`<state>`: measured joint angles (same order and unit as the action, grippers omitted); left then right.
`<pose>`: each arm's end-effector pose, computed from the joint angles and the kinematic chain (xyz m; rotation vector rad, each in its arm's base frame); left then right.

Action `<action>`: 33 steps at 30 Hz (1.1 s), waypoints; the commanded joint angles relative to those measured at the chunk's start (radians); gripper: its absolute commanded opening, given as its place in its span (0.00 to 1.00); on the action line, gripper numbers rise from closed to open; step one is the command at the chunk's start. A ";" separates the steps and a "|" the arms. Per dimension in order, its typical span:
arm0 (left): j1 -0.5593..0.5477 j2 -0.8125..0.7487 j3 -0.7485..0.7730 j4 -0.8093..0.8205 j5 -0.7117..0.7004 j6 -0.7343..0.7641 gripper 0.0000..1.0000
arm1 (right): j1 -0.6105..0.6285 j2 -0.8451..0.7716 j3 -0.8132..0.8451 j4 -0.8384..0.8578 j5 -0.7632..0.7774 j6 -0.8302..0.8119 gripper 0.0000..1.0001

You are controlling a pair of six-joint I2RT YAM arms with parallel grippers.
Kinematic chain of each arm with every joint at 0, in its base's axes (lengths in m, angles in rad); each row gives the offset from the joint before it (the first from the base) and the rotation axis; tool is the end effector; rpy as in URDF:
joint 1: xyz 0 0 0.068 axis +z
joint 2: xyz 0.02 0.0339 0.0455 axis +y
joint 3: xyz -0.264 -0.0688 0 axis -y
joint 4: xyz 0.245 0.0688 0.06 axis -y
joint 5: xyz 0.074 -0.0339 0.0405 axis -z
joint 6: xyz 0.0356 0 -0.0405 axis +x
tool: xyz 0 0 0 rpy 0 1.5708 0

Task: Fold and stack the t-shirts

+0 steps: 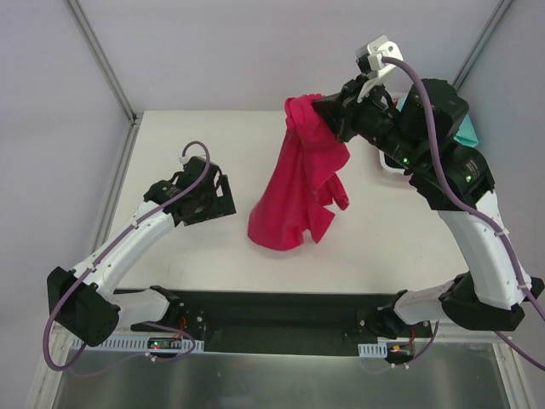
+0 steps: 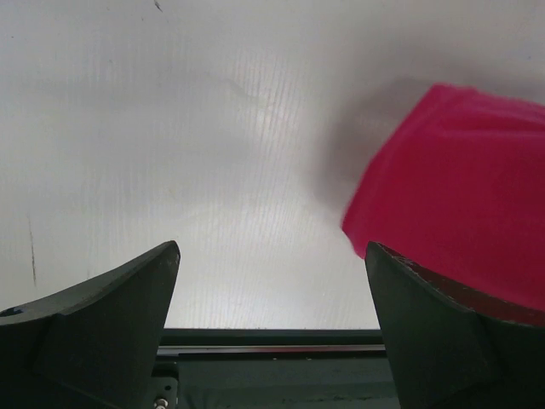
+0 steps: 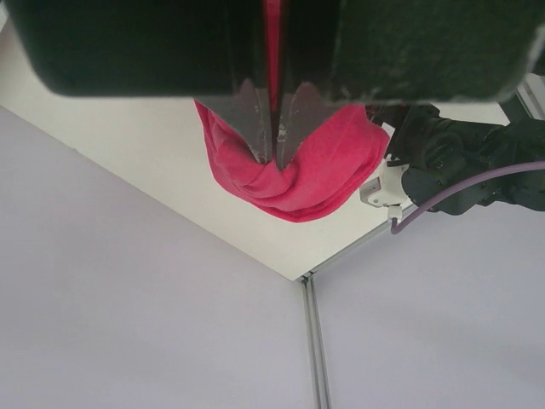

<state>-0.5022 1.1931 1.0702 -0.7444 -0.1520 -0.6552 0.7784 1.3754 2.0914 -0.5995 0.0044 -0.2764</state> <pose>0.2163 -0.1126 0.3051 -0.2558 2.4399 -0.3359 0.1589 0.1565 0.5913 -0.7352 1.2696 0.4064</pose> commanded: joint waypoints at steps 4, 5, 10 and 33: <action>0.008 -0.029 -0.016 -0.001 0.015 -0.023 0.90 | -0.005 -0.029 -0.005 0.081 0.054 -0.049 0.01; 0.008 -0.029 -0.018 0.000 0.014 -0.023 0.90 | -0.005 -0.027 -0.007 0.081 0.055 -0.050 0.01; 0.008 -0.029 -0.021 0.000 0.012 -0.021 0.90 | -0.007 -0.027 -0.004 0.078 0.068 -0.055 0.01; 0.008 -0.017 -0.027 -0.001 0.009 -0.018 0.91 | -0.067 0.040 0.059 0.000 0.164 -0.057 0.01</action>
<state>-0.5022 1.1889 1.0508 -0.7441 -0.1383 -0.6659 0.7177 1.4010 2.0995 -0.6201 0.1165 -0.3275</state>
